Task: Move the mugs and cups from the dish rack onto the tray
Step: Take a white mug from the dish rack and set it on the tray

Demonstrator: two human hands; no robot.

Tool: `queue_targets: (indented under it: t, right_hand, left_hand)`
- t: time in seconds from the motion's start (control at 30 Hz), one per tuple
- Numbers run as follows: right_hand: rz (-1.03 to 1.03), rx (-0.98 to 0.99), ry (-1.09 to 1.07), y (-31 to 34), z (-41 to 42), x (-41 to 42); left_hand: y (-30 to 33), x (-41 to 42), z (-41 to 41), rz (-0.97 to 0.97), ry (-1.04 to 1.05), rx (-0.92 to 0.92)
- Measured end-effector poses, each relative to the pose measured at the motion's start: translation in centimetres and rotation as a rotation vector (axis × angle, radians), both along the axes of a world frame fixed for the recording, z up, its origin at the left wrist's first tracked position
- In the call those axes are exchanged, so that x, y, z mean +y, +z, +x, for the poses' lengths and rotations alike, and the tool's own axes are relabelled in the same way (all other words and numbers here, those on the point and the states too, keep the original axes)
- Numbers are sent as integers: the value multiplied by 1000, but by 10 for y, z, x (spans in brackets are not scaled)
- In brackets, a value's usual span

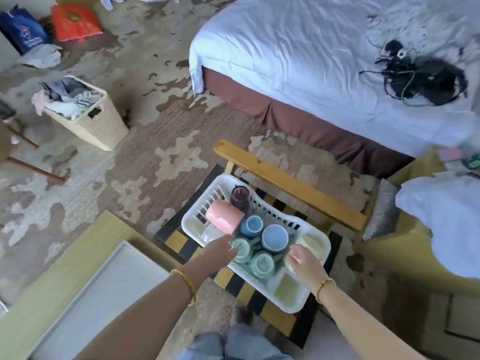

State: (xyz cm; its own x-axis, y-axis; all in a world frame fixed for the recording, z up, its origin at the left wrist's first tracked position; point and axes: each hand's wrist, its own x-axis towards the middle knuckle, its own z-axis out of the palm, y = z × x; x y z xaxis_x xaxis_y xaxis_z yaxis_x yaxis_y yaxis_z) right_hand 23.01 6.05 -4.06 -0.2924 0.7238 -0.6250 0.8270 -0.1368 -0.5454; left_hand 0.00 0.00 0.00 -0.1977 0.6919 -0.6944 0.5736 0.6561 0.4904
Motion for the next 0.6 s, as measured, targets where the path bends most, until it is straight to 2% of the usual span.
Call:
queue_targets:
  t: [0.2, 0.33, 0.5, 0.6]
  right_hand:
    - [112, -195, -17, -10, 27, 39]
    - [12, -226, -32, -19, 39, 53]
    - [-148, -184, -212, -28, 39, 68]
    - [-134, -243, -33, -37, 39, 80]
  left_hand:
    - [-35, 62, 70, -41, -369, 21]
    - [-59, 85, 107, -45, -487, 40]
    - [-87, 98, 144, -36, -481, -14]
    - [-102, 94, 155, 1, -358, -43]
